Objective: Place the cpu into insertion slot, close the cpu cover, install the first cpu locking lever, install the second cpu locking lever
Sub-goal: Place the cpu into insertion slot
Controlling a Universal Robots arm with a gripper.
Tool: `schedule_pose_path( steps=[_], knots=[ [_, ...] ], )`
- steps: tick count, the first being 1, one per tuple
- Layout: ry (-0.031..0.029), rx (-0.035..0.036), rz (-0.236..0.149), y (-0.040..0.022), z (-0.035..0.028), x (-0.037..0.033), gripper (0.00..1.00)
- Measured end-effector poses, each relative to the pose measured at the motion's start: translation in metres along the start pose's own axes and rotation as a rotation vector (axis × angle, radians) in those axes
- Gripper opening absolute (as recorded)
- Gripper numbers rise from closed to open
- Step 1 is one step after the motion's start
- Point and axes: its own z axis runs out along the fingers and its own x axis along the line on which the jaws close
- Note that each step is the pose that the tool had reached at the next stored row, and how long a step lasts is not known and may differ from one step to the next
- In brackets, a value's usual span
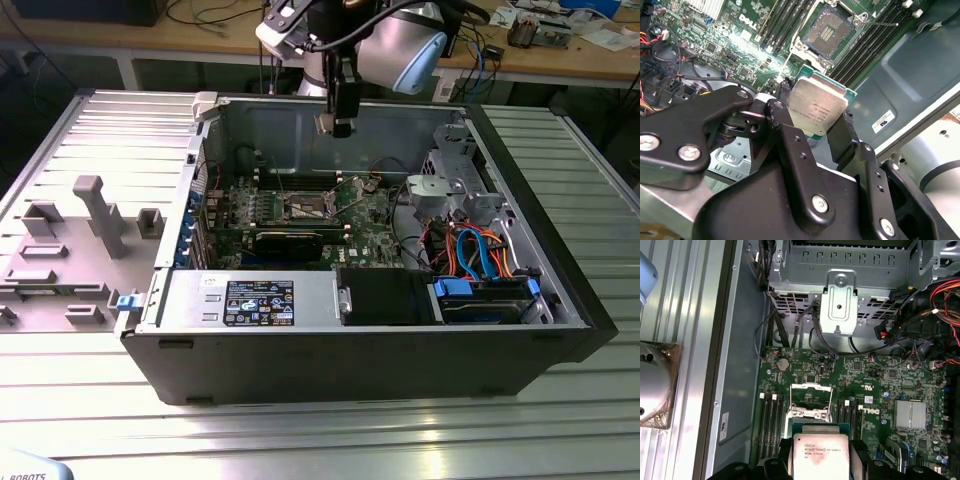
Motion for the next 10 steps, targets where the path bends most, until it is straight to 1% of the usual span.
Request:
schedule_pose_path(
  steps=[1, 3, 10],
  knots=[
    [-0.0017, -0.0003, 0.019, 0.0, 0.0001, 0.0, 0.54],
    [-0.0032, -0.0004, 0.034, -0.0006, 0.0001, 0.0, 0.54],
    [-0.0031, -0.0005, 0.034, -0.0008, 0.0002, 0.0001, 0.54]
  ],
)
